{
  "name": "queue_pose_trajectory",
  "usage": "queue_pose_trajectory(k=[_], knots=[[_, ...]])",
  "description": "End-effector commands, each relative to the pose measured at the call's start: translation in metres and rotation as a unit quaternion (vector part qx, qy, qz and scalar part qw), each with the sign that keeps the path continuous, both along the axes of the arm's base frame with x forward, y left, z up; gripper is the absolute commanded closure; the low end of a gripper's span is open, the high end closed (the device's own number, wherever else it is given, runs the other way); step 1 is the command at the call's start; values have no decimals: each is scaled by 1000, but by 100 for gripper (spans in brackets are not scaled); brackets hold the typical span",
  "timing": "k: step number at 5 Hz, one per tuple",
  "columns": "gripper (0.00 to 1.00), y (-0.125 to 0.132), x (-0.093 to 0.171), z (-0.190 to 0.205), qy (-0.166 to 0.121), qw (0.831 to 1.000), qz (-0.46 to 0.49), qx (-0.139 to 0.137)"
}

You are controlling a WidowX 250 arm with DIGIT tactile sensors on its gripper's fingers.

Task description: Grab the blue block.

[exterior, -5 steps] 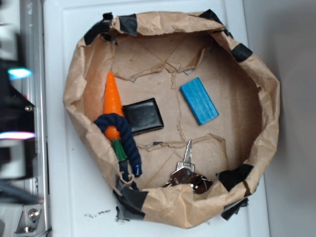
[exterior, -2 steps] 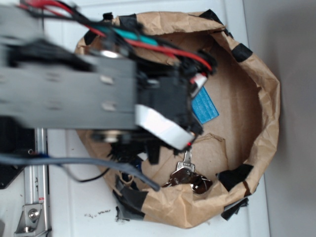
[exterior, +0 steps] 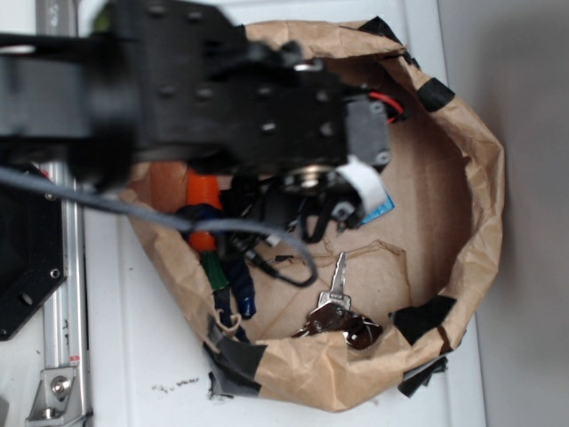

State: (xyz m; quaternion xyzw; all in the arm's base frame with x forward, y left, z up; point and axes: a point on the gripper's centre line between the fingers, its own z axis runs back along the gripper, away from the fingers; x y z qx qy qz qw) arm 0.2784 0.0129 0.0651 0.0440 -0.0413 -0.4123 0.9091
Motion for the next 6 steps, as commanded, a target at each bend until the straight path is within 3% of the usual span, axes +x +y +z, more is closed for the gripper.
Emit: queue_pose_trajectory(k=[1, 2, 3, 4, 5, 6], knots=[[0, -3, 37, -14, -15, 1000, -3, 13], [0, -9, 31, -45, 1, 999, -4, 45], [0, -23, 16, -52, 23, 997, -45, 54], [2, -27, 11, -50, 29, 998, -42, 40], [100, -17, 18, -48, 34, 999, -8, 22], [100, -1, 22, -22, -2, 998, 68, 15]])
